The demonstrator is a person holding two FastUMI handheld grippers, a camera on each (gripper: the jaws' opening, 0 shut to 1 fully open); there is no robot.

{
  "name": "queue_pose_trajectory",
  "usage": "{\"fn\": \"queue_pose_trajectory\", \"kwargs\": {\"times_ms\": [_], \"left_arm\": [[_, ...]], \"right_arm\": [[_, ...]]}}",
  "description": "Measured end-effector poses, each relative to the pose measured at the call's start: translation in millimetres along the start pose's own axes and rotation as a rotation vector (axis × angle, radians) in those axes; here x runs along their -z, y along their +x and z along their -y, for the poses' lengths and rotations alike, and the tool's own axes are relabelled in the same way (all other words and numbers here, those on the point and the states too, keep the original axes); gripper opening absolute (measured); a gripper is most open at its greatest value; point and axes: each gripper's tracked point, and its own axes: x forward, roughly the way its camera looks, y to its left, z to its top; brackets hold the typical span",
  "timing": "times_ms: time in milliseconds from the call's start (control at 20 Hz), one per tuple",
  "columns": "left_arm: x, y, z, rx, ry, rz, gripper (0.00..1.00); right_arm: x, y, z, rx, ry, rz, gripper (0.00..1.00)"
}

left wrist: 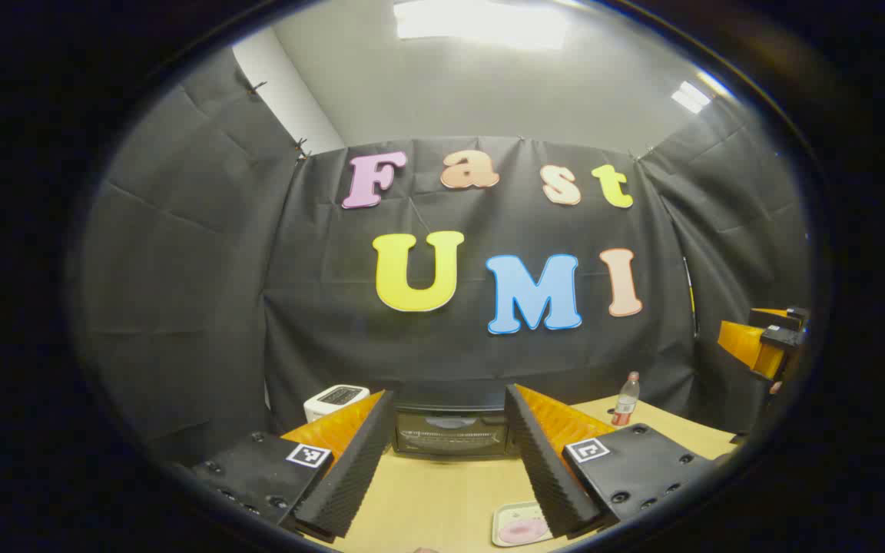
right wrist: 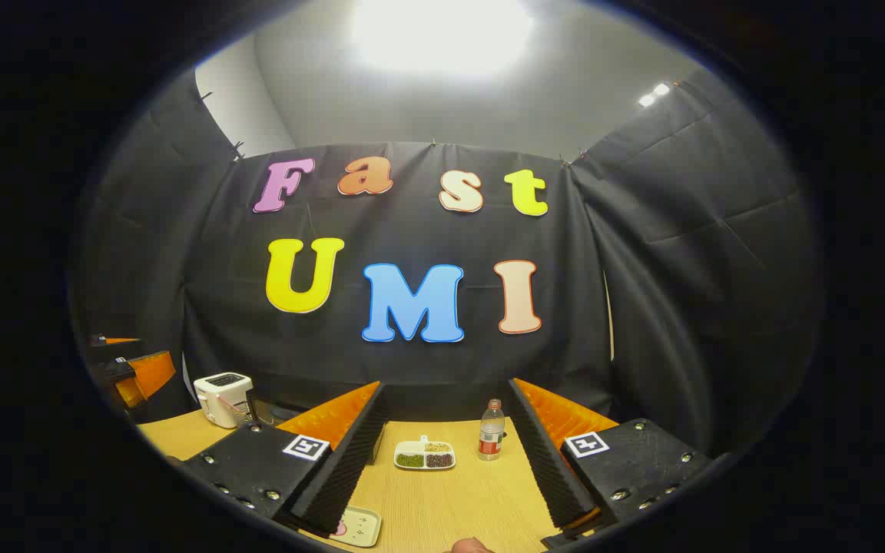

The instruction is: Open the electric oven with the left hand, put the food in, and close the electric oven.

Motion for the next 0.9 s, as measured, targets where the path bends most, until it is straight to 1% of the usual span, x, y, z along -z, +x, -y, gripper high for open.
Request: {"fn": "queue_pose_trajectory", "kwargs": {"times_ms": [350,500,900], "left_arm": [[-4,-3,13,0.001,-0.001,0.005,1.0],[-5,-5,14,-0.013,0.003,0.01,1.0],[-15,-9,35,-0.026,0.0,0.035,1.0]], "right_arm": [[1,1,9,-0.003,-0.001,0.001,0.96],[4,0,14,-0.007,0.004,-0.005,0.96],[10,0,29,-0.049,0.011,-0.007,0.96]]}}
